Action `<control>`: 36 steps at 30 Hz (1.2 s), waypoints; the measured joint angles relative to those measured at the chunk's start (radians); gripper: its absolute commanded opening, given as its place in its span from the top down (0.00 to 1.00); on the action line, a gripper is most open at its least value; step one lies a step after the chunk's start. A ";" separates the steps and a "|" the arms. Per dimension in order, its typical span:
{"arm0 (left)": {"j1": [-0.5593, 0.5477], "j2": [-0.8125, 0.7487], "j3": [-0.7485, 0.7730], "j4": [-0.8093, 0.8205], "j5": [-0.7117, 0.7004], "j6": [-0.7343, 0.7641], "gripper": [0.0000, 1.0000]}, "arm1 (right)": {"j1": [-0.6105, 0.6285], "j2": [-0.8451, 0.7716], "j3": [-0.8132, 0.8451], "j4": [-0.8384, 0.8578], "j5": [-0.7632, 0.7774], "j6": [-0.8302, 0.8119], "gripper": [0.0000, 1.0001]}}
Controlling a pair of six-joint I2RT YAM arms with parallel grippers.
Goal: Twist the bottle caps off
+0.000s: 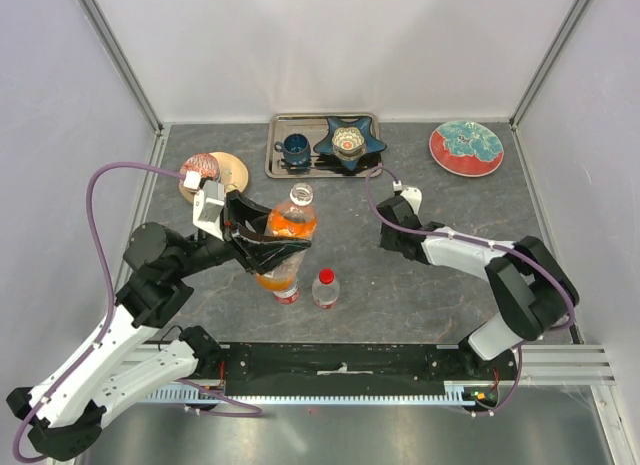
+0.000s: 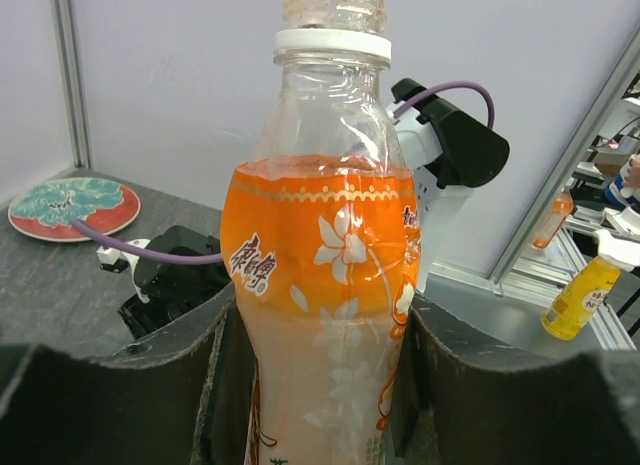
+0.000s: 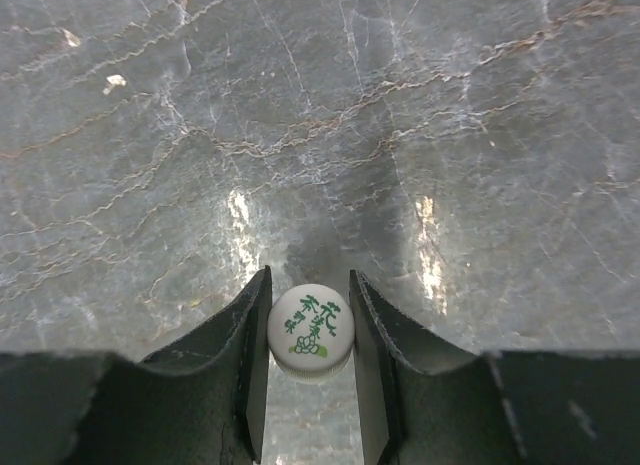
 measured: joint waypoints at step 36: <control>0.000 -0.023 -0.056 -0.006 -0.021 0.012 0.47 | -0.041 0.116 0.058 0.039 -0.061 0.000 0.40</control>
